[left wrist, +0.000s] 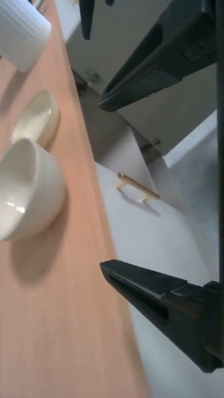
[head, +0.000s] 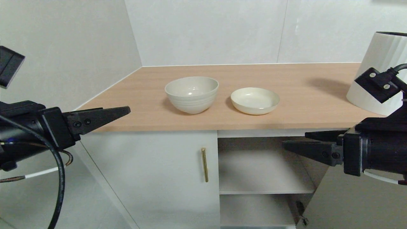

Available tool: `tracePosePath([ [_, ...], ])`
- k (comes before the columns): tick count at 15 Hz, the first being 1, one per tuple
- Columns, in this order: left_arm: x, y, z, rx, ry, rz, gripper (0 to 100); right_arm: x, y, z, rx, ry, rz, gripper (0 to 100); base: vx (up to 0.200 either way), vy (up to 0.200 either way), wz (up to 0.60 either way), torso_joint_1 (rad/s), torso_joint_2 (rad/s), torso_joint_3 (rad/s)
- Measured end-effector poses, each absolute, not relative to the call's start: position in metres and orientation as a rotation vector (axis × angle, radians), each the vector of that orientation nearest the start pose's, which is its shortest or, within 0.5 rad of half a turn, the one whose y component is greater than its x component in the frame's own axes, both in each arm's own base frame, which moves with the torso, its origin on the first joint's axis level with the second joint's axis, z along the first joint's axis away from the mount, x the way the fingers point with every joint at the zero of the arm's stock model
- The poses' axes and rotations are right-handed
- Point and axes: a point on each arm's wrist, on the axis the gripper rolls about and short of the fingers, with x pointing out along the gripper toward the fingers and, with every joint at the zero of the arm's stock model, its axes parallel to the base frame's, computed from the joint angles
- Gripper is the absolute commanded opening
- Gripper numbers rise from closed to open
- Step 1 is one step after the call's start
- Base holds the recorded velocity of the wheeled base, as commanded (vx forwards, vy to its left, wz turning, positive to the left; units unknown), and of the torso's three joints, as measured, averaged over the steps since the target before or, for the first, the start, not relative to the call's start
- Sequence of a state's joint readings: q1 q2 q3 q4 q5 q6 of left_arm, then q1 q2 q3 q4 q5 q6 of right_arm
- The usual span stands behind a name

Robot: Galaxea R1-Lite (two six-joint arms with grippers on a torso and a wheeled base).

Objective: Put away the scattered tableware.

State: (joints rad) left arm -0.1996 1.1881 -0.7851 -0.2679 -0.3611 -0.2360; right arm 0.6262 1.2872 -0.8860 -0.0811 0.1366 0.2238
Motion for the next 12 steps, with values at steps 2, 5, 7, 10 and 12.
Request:
tracePosePath([
  [2,0.176,-0.044,0.263,-0.243,0.219,-0.555,100,0.165,0.122,0.256,0.130,0.406,0.713,100,0.000,0.000,0.00,0.171,-0.45,-0.290],
  [5,0.181,-0.045,0.260,-0.244,0.234,-0.558,100,0.167,0.123,0.253,0.128,0.416,0.709,100,0.000,0.000,0.00,0.180,-0.47,-0.295],
  [7,0.184,-0.046,0.258,-0.245,0.246,-0.558,100,0.169,0.124,0.252,0.127,0.421,0.706,100,0.000,0.000,0.00,0.188,-0.48,-0.283],
  [10,0.191,-0.051,0.262,-0.240,0.243,-0.577,100,0.172,0.125,0.252,0.116,0.416,0.701,100,0.000,0.000,0.00,0.100,-0.24,-0.144],
  [12,0.201,-0.059,0.271,-0.236,0.236,-0.604,100,0.184,0.123,0.255,0.091,0.390,0.671,100,0.000,0.000,0.00,0.013,-0.03,-0.013],
])
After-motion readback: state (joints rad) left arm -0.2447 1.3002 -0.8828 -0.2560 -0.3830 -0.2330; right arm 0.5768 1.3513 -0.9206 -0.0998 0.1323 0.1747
